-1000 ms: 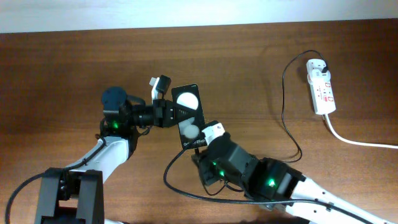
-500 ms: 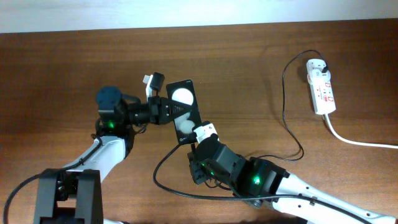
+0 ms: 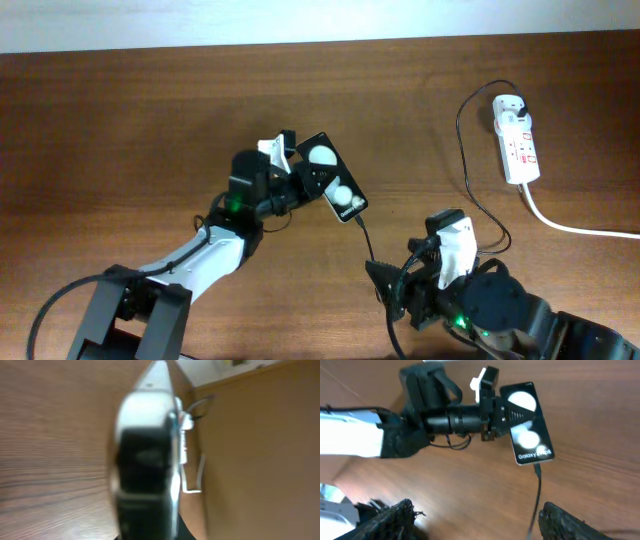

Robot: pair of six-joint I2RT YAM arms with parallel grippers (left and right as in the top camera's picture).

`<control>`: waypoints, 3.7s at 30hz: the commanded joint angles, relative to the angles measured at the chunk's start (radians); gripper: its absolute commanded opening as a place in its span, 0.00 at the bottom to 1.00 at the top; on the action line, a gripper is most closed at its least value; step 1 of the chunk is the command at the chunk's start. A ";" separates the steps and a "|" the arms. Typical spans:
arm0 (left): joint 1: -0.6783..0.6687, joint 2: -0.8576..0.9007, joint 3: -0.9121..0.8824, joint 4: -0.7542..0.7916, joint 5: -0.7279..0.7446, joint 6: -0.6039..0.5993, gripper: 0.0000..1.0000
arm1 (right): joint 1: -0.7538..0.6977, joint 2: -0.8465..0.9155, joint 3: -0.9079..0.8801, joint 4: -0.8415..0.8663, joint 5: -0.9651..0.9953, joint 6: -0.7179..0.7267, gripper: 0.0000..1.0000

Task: Plug charger to phone and switch on socket

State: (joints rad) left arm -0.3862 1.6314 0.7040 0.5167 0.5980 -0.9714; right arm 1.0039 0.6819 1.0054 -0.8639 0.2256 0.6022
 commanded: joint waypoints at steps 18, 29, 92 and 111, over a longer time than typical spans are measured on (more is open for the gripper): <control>0.051 0.562 0.582 -0.810 0.314 0.566 0.16 | -0.003 -0.002 0.010 -0.031 0.019 -0.003 1.00; 0.051 0.562 0.582 -0.883 0.133 0.608 0.99 | -0.003 0.001 0.009 -0.073 0.023 -0.003 0.99; 0.271 -1.242 1.073 -2.204 -0.700 0.850 0.99 | -0.556 0.358 0.010 -0.202 0.013 0.241 0.06; 0.325 -1.608 1.075 -2.204 -0.700 0.850 0.99 | -1.135 0.372 0.031 -0.221 -0.156 0.029 0.10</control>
State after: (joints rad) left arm -0.0696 0.0574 1.7836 -1.6875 -0.0948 -0.1307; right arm -0.1093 1.0405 1.0054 -1.0874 0.0902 0.6506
